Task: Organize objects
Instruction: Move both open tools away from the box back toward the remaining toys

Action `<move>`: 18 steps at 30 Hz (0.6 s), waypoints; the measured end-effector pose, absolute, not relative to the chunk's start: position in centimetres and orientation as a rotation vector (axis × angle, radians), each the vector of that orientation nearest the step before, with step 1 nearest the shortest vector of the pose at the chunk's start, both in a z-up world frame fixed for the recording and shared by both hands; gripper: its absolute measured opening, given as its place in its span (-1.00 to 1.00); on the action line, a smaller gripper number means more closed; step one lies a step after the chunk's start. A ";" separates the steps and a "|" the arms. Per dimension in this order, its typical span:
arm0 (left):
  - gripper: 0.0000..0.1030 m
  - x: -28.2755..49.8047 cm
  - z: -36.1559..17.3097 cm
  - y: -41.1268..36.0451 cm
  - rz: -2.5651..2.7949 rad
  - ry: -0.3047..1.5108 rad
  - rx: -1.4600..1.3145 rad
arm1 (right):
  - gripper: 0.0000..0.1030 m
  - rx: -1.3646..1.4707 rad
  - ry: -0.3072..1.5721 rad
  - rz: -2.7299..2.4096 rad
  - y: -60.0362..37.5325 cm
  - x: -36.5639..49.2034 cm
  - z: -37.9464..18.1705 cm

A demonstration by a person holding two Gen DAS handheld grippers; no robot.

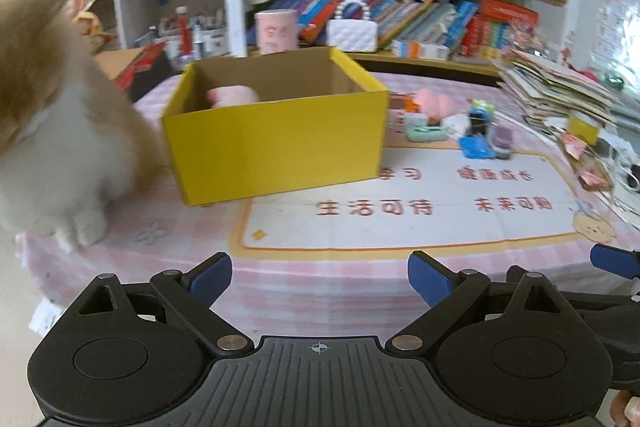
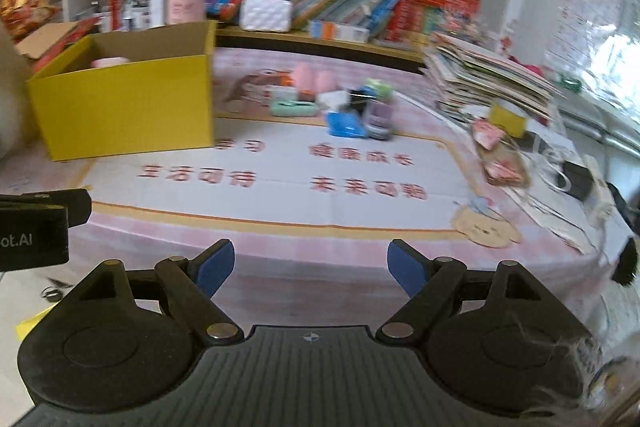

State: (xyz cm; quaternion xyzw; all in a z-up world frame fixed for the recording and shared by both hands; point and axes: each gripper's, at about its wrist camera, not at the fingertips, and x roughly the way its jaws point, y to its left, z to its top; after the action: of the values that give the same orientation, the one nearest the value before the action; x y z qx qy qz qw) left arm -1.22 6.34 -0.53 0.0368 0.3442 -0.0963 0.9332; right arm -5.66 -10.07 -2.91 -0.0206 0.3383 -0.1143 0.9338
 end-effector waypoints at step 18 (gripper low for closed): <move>0.87 2.6 -1.2 -1.2 -0.326 0.723 0.135 | 0.61 0.014 0.740 -0.380 -17.5 -2.7 -3.3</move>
State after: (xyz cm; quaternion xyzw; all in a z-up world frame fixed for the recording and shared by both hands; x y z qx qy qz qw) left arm 2.56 -1.20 -1.19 0.0659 0.3518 -0.1585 0.9202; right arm -2.74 -17.54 -3.27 0.0070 0.3595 -0.1844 0.9147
